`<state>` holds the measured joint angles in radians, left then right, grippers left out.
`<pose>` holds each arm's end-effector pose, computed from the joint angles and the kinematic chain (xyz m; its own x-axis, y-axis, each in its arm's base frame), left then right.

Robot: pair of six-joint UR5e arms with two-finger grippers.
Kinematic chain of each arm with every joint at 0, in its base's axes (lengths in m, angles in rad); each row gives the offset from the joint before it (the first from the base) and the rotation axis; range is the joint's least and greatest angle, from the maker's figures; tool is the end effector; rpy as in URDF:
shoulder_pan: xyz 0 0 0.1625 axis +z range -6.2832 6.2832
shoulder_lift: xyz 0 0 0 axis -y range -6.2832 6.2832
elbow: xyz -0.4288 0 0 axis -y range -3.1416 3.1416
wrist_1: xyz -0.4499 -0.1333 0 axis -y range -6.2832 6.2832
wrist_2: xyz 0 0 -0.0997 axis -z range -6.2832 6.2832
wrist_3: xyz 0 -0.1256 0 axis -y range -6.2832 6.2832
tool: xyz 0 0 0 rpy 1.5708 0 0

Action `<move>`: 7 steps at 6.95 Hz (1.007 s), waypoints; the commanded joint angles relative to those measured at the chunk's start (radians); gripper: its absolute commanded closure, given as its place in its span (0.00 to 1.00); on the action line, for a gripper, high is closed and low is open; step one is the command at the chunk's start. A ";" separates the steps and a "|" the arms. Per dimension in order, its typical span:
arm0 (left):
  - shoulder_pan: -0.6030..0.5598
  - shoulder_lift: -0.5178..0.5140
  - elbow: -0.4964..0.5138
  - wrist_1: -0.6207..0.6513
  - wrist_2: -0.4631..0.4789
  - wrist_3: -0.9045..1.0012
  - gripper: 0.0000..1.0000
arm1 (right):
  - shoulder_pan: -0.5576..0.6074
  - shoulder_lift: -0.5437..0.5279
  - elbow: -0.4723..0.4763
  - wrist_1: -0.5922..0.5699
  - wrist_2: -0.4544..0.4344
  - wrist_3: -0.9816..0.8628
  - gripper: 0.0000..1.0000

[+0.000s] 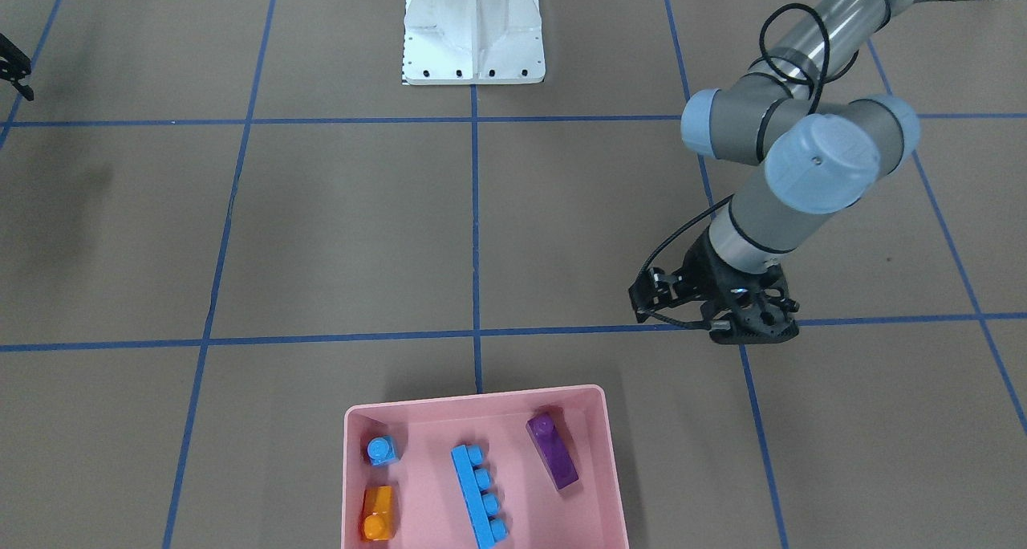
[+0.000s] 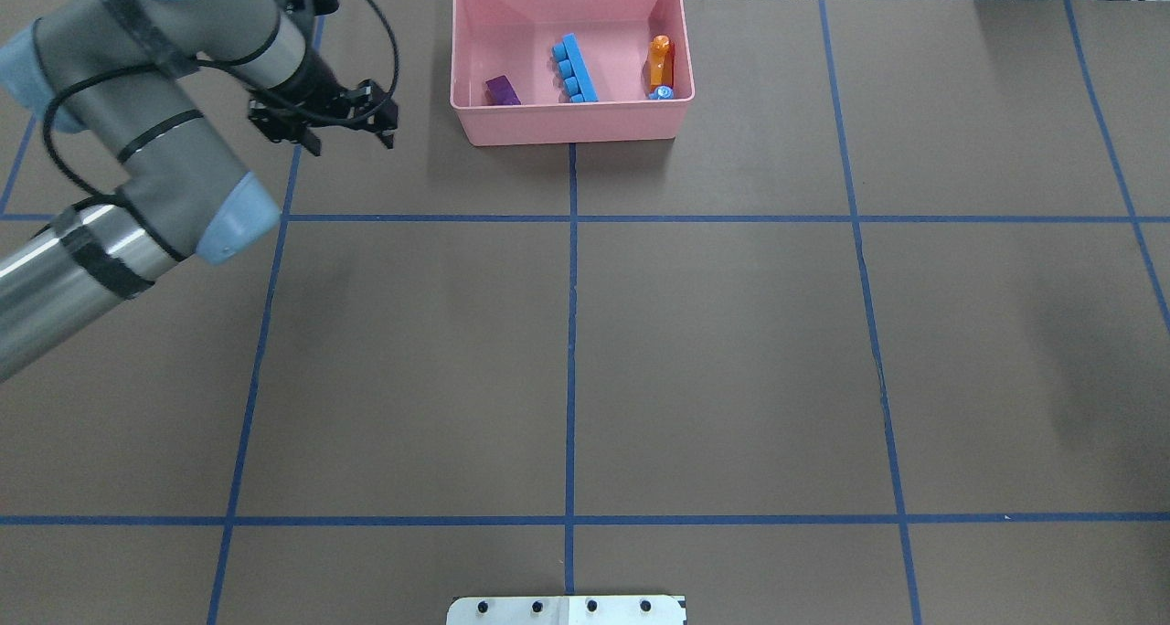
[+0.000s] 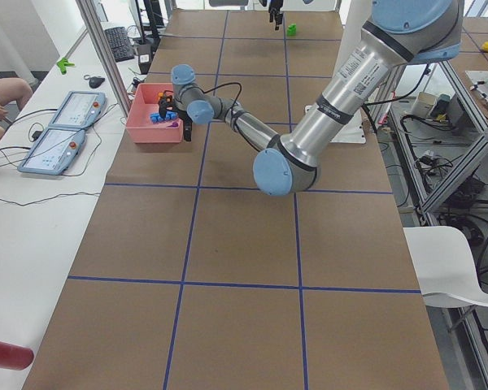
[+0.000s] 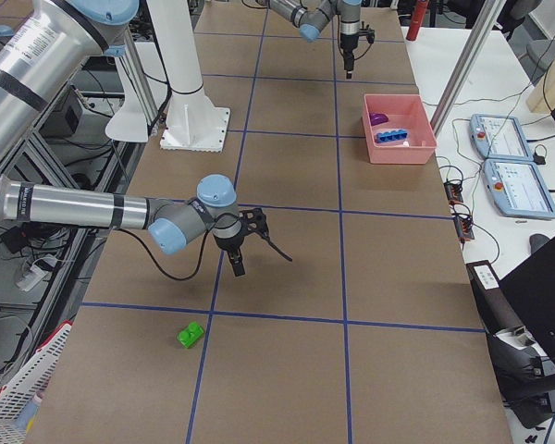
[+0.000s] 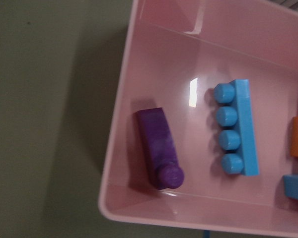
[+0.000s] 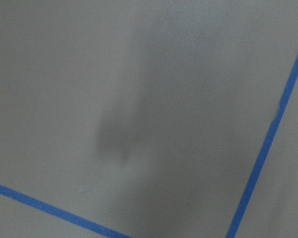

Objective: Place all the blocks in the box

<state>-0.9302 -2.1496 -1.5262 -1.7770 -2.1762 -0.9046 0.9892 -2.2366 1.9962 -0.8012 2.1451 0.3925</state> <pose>0.4077 -0.6503 0.3014 0.6125 0.0286 -0.7900 0.0652 0.9941 0.0866 -0.1167 -0.2959 0.6475 0.6904 -0.3620 0.6264 0.2274 0.9305 0.2871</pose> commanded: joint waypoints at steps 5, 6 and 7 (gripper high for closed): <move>-0.240 0.451 -0.253 0.168 -0.063 0.845 0.00 | 0.016 -0.041 -0.338 0.336 0.030 -0.228 0.00; -0.239 0.451 -0.253 0.169 -0.063 0.840 0.00 | 0.016 -0.023 -0.387 0.338 0.024 -0.285 0.00; -0.239 0.451 -0.258 0.169 -0.063 0.837 0.00 | 0.013 0.000 -0.427 0.338 0.024 -0.293 0.00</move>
<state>-1.1662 -1.7014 -1.7803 -1.6081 -2.2381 -0.0700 1.0039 -2.2610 1.6215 -0.4679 2.1709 0.1312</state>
